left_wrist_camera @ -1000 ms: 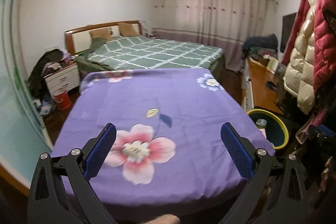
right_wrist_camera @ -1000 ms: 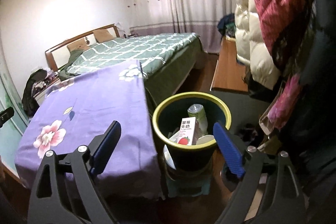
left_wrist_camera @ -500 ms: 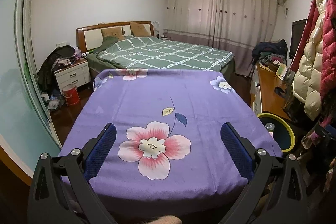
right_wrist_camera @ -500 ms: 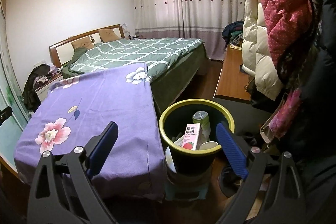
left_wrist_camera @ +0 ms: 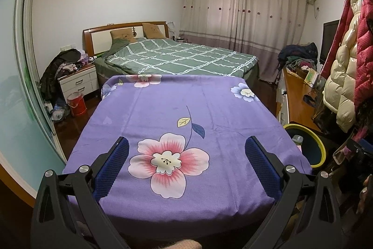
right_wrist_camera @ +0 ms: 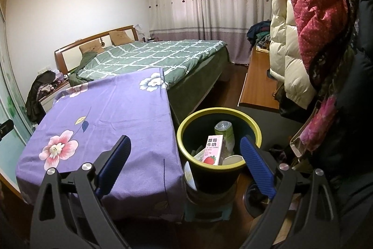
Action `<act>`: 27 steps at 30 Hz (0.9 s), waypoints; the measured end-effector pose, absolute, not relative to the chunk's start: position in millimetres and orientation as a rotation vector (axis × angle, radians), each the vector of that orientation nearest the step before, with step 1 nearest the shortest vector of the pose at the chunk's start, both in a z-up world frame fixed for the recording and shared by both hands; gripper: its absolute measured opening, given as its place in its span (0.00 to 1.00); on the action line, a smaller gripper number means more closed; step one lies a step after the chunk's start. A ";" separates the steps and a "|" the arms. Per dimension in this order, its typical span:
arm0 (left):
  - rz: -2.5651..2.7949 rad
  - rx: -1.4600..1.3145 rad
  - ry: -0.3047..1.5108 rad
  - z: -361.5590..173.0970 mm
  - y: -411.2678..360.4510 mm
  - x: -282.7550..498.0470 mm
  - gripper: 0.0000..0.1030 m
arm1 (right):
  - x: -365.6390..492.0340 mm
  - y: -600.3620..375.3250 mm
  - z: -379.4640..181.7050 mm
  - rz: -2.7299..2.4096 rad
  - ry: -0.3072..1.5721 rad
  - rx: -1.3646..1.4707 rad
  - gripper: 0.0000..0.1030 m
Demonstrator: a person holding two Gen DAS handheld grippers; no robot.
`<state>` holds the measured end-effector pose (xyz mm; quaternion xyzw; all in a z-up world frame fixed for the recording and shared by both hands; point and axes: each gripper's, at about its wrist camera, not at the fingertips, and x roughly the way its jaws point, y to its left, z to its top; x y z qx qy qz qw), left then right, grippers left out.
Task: Collect trash
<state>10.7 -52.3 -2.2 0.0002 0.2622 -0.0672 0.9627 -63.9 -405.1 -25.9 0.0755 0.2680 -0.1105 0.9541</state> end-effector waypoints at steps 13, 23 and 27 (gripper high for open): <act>-0.134 -0.002 0.545 -4.4 -49.7 10.9 0.95 | -60.0 -402.3 -28.6 -0.218 0.555 0.157 0.88; -0.133 -0.003 0.556 -4.1 -48.6 12.5 0.95 | -58.9 -397.8 -32.0 -0.212 0.562 0.157 0.88; -0.132 -0.002 0.555 -4.6 -48.7 12.8 0.95 | -58.2 -397.9 -32.4 -0.212 0.564 0.160 0.88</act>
